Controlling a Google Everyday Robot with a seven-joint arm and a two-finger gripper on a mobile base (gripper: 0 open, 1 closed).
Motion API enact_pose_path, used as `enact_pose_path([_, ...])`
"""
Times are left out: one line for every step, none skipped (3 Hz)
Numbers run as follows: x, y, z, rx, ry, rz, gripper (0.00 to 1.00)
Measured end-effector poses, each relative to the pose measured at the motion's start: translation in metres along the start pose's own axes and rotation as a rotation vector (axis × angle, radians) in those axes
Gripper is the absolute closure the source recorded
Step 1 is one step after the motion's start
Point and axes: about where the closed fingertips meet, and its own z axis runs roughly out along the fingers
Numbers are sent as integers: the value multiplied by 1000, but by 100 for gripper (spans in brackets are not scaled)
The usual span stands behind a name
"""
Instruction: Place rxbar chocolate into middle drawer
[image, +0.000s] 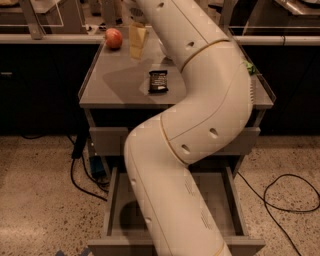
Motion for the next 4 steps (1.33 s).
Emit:
enact_pose_path([49,2,59,11,96,169,0])
enact_pose_path([63,3,99,25,104,228,0])
enact_pose_path([63,3,99,25,104,228,0])
enact_pose_path([58,7,116,-21,117,208,0])
